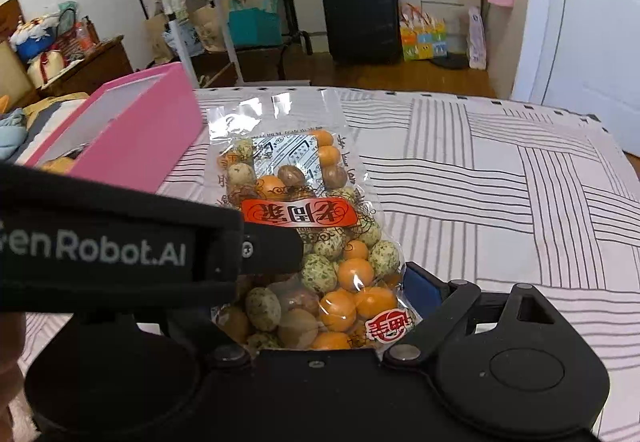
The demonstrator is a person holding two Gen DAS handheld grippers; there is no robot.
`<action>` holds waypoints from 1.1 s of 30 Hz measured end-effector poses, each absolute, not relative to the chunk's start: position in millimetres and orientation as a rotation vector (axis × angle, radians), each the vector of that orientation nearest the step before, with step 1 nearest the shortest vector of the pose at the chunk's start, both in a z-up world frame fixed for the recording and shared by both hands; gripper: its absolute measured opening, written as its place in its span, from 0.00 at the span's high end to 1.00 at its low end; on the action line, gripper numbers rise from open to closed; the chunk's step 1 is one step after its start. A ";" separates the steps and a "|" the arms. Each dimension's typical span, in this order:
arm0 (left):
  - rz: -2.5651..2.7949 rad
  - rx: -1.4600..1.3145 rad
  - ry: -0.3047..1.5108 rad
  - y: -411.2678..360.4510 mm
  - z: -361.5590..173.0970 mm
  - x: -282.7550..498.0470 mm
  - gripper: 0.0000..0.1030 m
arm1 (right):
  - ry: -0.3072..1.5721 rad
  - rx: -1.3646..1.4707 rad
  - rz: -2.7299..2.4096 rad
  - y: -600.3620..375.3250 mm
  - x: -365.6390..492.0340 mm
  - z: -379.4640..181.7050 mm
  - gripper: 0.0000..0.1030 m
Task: Organize snacks
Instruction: 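Lift the peanut bag with both tools and carry it into the pink box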
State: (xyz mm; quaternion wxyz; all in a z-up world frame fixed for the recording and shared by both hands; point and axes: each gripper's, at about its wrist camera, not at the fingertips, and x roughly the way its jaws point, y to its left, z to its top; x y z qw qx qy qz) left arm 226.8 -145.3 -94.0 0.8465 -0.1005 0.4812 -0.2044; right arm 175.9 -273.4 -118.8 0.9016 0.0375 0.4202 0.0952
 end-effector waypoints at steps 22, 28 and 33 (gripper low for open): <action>-0.464 -0.209 1.007 -30.3 -39.9 120.0 0.66 | 0.789 -0.057 0.252 -172.3 77.3 -63.0 0.11; -0.458 -0.226 0.949 -6.1 -22.8 108.1 0.66 | 0.746 -0.101 0.276 -153.3 75.1 -43.9 0.11; -0.427 -0.255 0.920 13.4 -17.7 109.2 0.66 | 0.720 -0.122 0.301 -137.6 83.0 -39.7 0.11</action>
